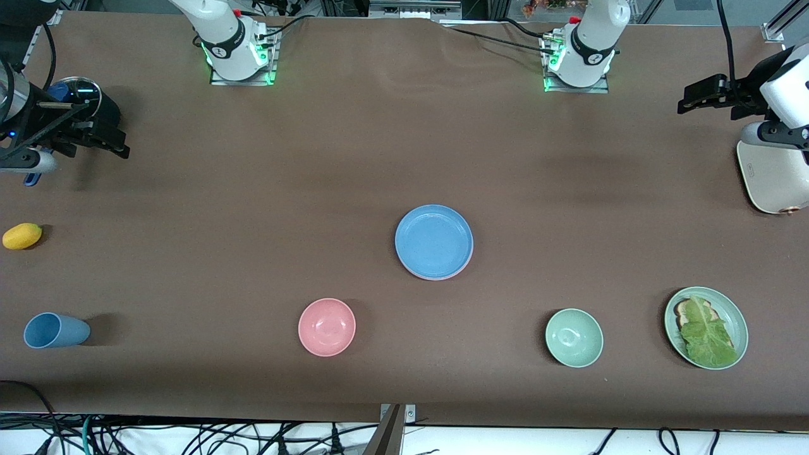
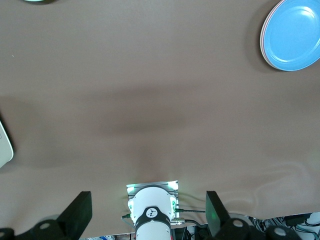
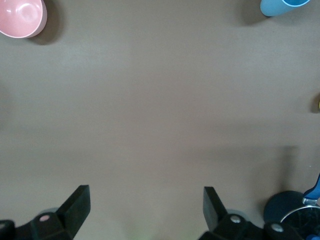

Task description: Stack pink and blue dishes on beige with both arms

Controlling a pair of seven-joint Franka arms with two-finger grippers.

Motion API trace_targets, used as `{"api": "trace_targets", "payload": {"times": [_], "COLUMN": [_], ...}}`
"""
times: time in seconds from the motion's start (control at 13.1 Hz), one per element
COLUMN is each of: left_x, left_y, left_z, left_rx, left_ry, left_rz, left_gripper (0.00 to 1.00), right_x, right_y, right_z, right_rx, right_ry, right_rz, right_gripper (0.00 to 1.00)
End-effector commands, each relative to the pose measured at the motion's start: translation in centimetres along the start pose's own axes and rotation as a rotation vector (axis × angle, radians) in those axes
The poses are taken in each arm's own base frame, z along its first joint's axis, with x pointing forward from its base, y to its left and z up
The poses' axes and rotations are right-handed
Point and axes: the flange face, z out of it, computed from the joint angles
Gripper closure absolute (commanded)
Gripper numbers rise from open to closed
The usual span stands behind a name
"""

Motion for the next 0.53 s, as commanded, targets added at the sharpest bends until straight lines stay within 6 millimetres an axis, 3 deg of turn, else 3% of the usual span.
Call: {"api": "trace_targets", "payload": {"times": [0.0,0.23,0.46], "left_x": [-0.4,-0.3,-0.2], "left_y": [0.1,0.3,2.0], "left_z": [-0.7,-0.7,-0.5], "left_rx": [0.022,0.024,0.045], "left_ry": [0.008,0.006,0.003], "left_rz": [0.023,0.025,0.057], "left_gripper": [0.0,0.0,0.0], "right_x": [0.4,0.4,0.3], "right_y": [0.3,0.6,0.9], "right_z": [-0.5,-0.4,-0.4], "right_rx": [-0.004,-0.004,-0.002], "right_ry": [0.008,0.007,0.005], "right_rz": [0.014,0.02,0.026], "right_gripper": [0.0,0.0,0.0]}}
